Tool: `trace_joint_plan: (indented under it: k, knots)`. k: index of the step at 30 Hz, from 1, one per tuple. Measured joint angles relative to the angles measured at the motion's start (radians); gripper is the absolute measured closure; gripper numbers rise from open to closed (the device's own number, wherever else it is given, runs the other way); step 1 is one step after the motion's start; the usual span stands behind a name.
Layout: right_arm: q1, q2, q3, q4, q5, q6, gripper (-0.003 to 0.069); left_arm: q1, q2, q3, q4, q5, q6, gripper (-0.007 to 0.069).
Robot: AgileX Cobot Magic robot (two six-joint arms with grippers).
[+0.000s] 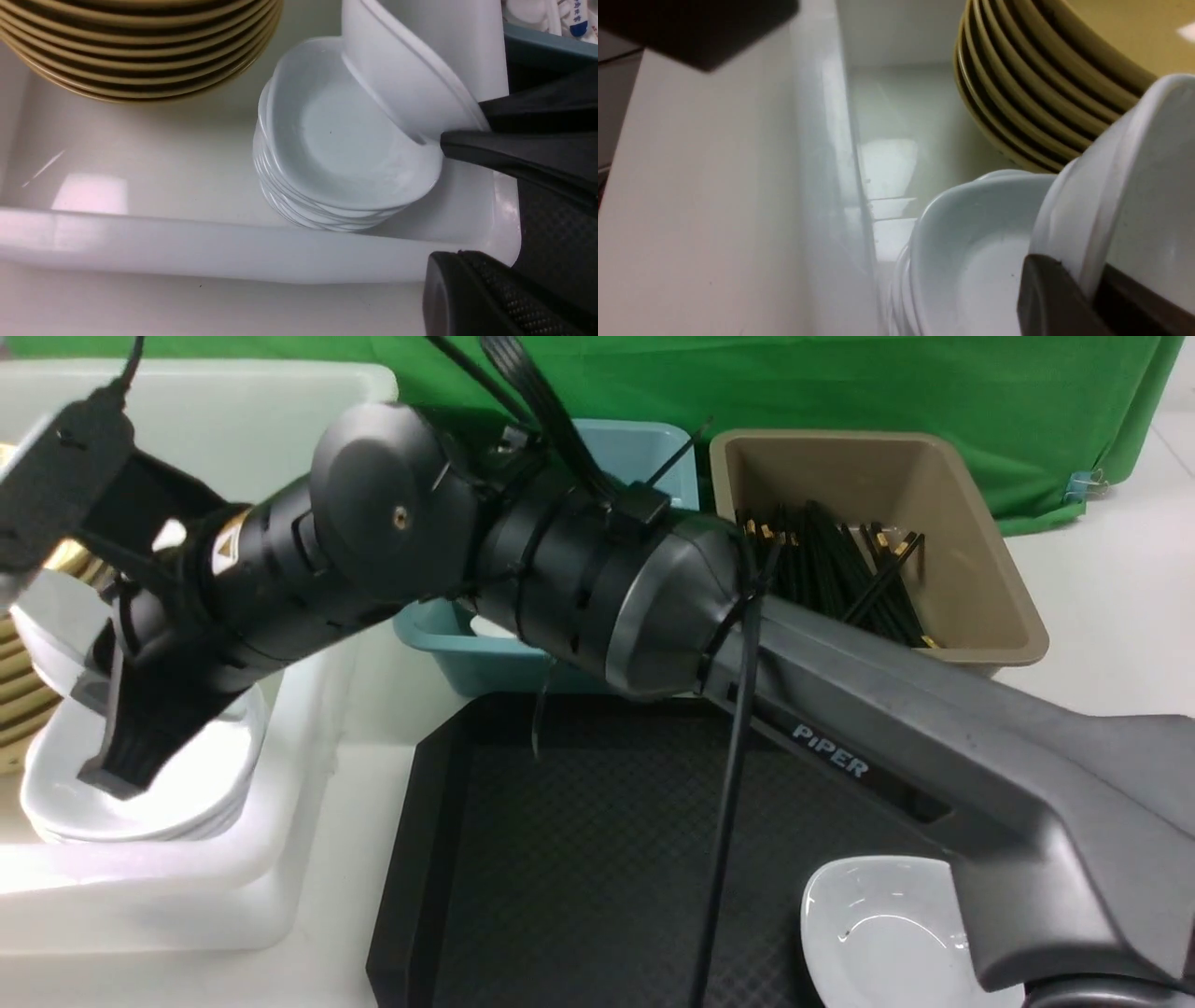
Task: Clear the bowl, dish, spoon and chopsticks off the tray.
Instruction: Use the right arm to put the plate into the large storage box on the left
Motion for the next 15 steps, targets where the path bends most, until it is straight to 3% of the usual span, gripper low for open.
trace_joint_plan:
  k: [6,8,12,15]
  knots:
    - [0.019,0.025,0.000,-0.067,0.000,-0.007,0.0618,-0.027,0.001,0.007,0.005,0.000,0.000,0.0627]
    - [0.022,0.031,0.000,-0.076,0.003,-0.003,0.0578,-0.028,0.001,0.009,0.007,-0.001,0.000,0.0627]
    - [0.022,0.035,0.000,-0.077,0.030,0.019,0.0429,-0.028,0.001,0.009,0.011,-0.001,0.003,0.0627]
    - [0.022,0.034,0.000,-0.077,0.058,0.077,0.0274,-0.028,0.001,0.009,0.012,-0.001,0.003,0.0627]
